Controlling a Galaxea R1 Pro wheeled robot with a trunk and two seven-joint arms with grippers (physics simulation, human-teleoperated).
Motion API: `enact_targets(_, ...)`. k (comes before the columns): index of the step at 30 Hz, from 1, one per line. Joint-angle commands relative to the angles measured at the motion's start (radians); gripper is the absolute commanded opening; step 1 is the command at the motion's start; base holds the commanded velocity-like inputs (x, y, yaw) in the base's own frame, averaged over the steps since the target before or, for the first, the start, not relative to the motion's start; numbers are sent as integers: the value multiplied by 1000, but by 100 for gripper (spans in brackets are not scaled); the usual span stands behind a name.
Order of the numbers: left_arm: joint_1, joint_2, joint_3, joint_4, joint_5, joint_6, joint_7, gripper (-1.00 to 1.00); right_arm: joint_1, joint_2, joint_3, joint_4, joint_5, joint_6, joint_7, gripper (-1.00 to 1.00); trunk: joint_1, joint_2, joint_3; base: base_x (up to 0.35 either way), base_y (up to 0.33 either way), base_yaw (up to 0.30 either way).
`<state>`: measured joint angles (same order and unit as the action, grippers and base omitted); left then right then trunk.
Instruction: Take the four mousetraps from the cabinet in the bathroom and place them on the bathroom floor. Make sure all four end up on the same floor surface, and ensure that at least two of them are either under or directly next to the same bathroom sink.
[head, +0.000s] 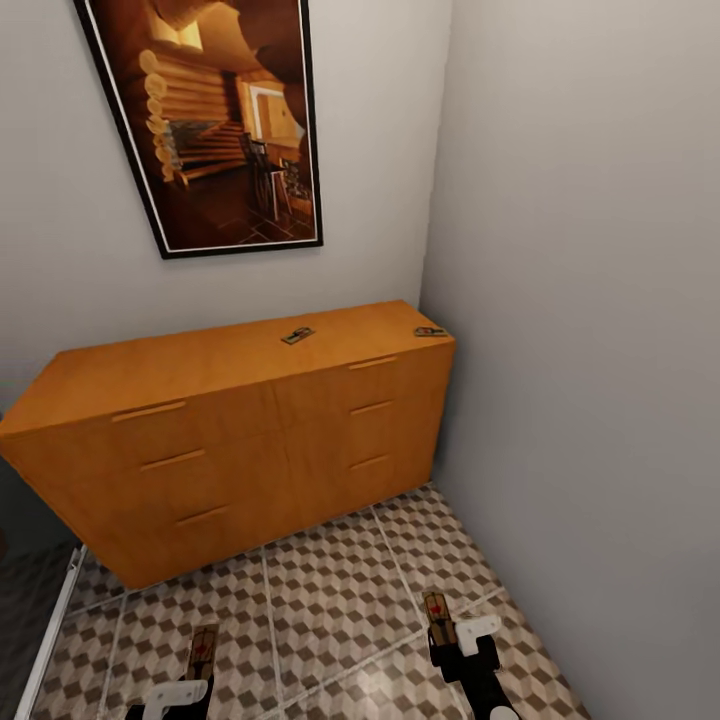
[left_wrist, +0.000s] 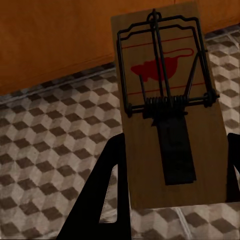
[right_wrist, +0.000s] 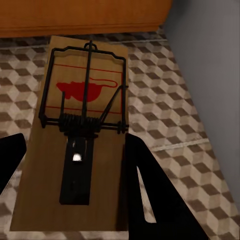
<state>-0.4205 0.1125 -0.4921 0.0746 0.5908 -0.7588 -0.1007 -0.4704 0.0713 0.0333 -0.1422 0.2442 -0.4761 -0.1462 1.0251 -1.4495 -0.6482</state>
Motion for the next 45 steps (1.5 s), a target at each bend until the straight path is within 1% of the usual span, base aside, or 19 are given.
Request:
enact_targets(1, -1, -1, -3, 4, 11, -4, -10, -100, -1, 0, 4, 1, 9, -1, -10, -100, 0, 0, -1, 0, 0, 284)
enact_targets(8, -2, -1, -3, 4, 11, -4, -10, -100, -1, -2, 4, 1, 9, -2, -10, -100, 0, 0, 0, 0, 0, 220)
enact_targets(11, -1, -1, -3, 4, 11, -4, -10, -100, -1, -13, 4, 2, 10, -3, -10, -100, 0, 0, 1, 0, 0, 49)
enact_targets(13, -1, -1, -3, 4, 11, -4, -10, -100, -1, -33, 4, 6, 10, -21, -10, -100, 0, 0, 1, 0, 0, 12)
enact_targets(14, -1, -1, -3, 4, 11, -4, -10, -100, -1, -48, 4, 12, 9, -39, -9, -100, 0, 0, 2, 0, 0, 6)
enact_targets(16, -1, -1, -3, 4, 11, -4, -10, -100, -1, -88, 4, 51, 7, -95, -5, -100, 0, 0, 2, 0, 0, 3)
enact_targets(18, -1, -1, -3, 4, 11, -4, -10, -100, -1, -132, 4, 94, 5, -167, 1, -100, 0, 0, 2, 0, 0, 1)
enact_targets(19, -1, -1, -3, 4, 11, -4, -10, -100, -1, -149, 4, 106, 4, -199, 6, -100, 0, 0, 2, 0, 0, 0)
enact_targets(21, -1, -1, -3, 4, 11, -4, -10, -100, 3, -170, 4, 118, 3, -235, 27, -100, 0, 0, 2, 0, 0, 0)
enact_targets(23, -1, -1, -3, 4, 11, -4, -10, -100, 18, -182, 4, 123, 2, -250, 54, -100, 0, 0, 2, 0, 0, 0)
enact_targets(26, -1, -1, -3, 4, 11, -4, -10, -100, 28, -186, 4, 125, 0, -257, 70, -100, 0, 0, 2, 0, 0, 0)
enact_targets(34, -1, -1, -3, 4, 11, -4, -10, -100, 32, -186, 1, 124, -3, -259, 71, -100, 0, 0, 1, 0, 0, 7)
enact_targets(41, -1, -2, -3, 4, 11, -2, -10, -100, 32, -185, 0, 124, -34, -259, 71, -100, 0, 0, -3, 0, 0, 120)
enact_targets(45, -1, -2, -3, 4, 11, -2, -10, -100, 32, -184, 0, 124, -41, -259, 71, -100, 0, 0, -5, 0, 0, 168)
